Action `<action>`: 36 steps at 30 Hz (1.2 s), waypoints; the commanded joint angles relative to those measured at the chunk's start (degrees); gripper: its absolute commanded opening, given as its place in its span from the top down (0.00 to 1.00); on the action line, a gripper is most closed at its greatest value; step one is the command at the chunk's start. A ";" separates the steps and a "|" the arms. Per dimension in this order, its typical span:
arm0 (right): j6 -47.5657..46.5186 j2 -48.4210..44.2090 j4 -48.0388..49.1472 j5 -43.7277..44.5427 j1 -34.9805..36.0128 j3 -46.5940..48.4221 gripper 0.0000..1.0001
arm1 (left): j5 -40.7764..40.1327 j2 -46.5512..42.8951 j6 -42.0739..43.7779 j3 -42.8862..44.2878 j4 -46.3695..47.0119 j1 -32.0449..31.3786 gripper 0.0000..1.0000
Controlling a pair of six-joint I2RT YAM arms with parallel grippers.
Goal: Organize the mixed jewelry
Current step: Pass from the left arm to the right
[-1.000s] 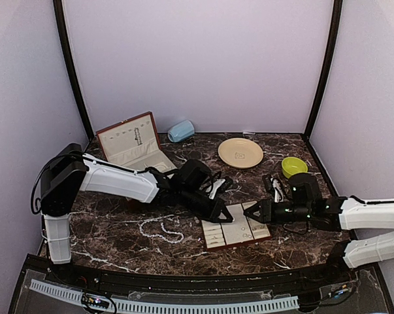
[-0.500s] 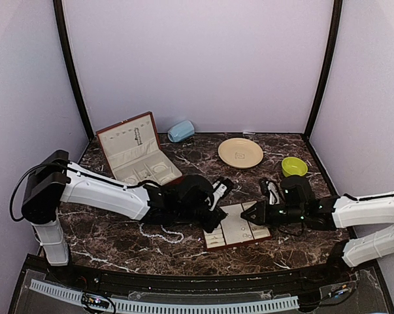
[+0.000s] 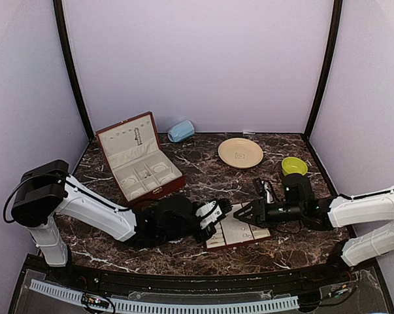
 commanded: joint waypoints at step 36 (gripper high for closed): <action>-2.86 6.44 5.25 -11.69 -1.11 5.60 0.66 | 0.84 4.69 23.67 -6.53 23.83 -1.58 0.96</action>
